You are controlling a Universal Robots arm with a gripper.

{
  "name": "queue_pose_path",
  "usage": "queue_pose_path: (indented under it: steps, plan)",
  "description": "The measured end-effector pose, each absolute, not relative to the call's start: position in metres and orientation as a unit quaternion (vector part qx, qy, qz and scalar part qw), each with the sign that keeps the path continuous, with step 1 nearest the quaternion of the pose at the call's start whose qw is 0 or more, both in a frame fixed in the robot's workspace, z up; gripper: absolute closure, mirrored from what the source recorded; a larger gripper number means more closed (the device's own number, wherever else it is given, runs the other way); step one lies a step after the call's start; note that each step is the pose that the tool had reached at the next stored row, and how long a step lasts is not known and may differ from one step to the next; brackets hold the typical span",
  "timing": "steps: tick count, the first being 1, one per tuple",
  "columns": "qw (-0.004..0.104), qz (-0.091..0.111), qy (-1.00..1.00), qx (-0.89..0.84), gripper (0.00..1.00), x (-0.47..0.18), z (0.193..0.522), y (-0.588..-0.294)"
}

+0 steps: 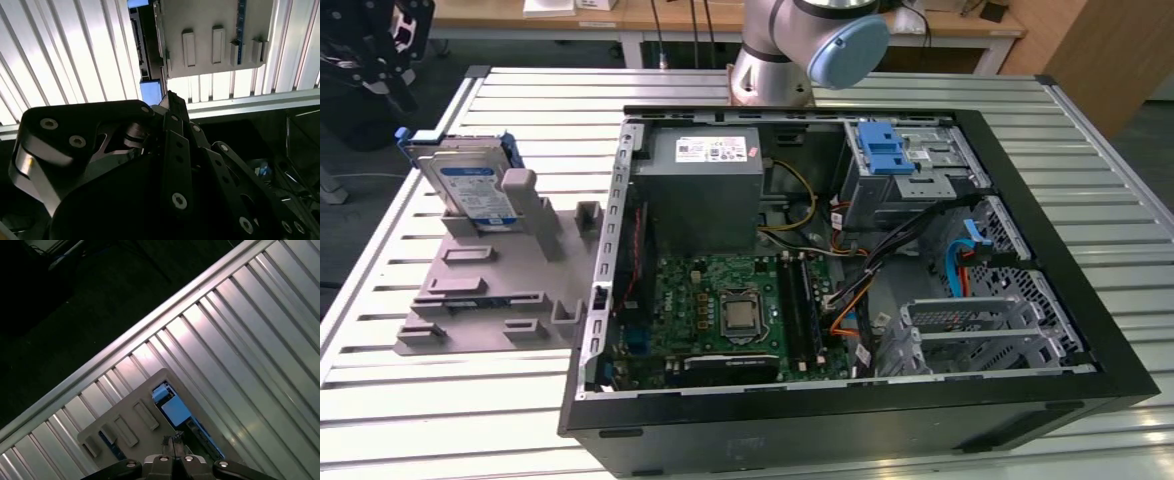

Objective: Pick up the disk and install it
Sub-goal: 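Pick up the disk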

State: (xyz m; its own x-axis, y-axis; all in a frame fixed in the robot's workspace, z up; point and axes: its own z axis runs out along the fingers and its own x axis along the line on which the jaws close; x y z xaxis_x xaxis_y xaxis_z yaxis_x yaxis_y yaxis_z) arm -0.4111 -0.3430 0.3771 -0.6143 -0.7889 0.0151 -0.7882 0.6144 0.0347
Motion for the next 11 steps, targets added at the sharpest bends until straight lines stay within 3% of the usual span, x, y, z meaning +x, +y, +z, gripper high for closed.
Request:
queue_pose_path:
  steps: [11]
  plan:
    - [0.015,-0.011,-0.871,0.491,0.89,-0.4111,0.3771,-0.3430]
